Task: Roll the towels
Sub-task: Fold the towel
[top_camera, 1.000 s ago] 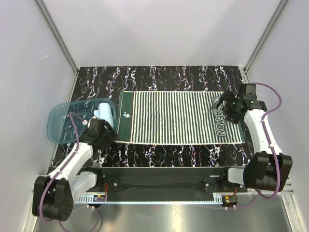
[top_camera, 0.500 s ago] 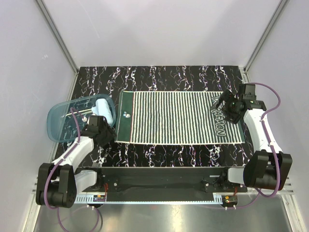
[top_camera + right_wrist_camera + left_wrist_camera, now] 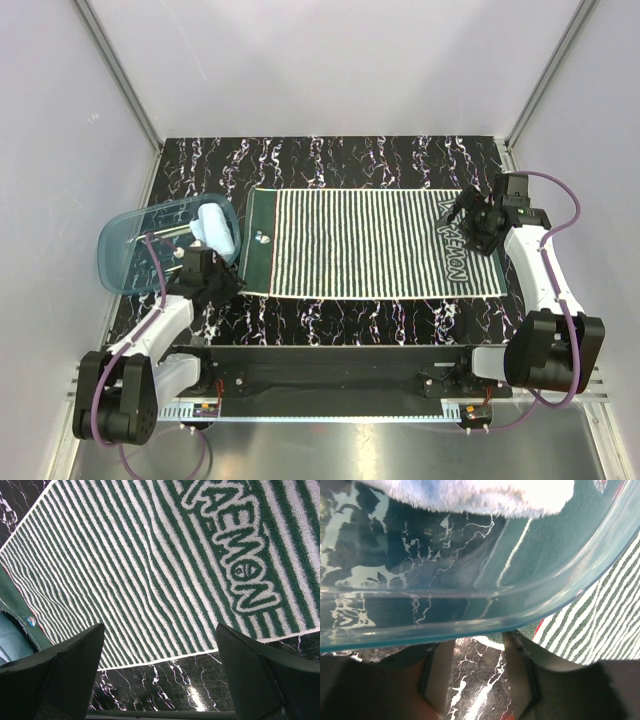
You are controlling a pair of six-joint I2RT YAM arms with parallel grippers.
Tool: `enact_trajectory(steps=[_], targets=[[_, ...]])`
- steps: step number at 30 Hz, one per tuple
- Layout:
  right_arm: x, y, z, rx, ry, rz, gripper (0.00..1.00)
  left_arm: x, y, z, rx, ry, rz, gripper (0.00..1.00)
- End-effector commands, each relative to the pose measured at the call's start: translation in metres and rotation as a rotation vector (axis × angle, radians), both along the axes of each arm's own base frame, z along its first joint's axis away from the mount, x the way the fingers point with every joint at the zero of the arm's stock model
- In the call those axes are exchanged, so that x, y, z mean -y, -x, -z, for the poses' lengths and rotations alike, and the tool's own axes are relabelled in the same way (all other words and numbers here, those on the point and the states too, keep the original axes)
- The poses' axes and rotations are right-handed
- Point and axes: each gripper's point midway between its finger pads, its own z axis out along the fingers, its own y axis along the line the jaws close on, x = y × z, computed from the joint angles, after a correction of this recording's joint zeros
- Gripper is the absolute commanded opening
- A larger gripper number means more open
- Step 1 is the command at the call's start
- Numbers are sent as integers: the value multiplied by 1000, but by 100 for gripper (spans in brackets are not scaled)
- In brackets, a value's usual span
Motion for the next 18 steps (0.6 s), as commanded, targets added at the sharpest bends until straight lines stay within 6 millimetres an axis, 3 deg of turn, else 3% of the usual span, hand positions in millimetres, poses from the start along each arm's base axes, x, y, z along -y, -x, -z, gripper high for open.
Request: enact_trajectory(steps=[1, 4, 8, 18], targets=[[5, -5, -2, 20, 33, -3, 100, 7, 2, 7, -2, 30, 36, 38], [8, -5, 0, 11, 46, 7, 100, 9, 0, 9, -10, 33, 51, 16], [22, 2, 10, -24, 91, 76, 99, 9, -6, 3, -1, 27, 58, 0], [94, 33, 44, -105, 85, 363, 98, 8, -22, -49, 112, -23, 140, 0]])
